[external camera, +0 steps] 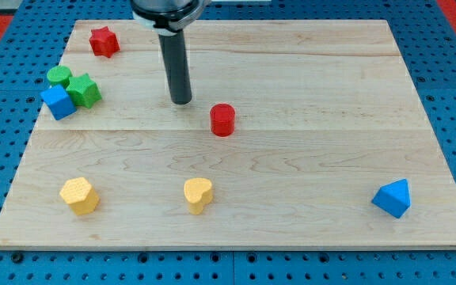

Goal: Move your arm to the centre right of the board

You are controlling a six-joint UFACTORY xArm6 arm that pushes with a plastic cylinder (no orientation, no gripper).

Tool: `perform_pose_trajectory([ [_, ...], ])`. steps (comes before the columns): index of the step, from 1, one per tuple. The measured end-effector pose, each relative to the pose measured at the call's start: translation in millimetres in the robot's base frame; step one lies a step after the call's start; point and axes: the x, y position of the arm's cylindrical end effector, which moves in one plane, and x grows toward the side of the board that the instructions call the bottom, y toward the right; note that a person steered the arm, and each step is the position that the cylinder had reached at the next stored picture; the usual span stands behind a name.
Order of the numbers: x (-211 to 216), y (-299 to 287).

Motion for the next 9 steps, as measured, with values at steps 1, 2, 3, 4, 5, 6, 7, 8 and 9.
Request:
perform_pose_trajectory([
  [1,-19,6],
  [2,-38,26],
  [3,-18,70],
  [4,-1,96],
  [5,7,125],
  [6,47,113],
  [7,66,112],
  [8,76,175],
  [9,78,240],
])
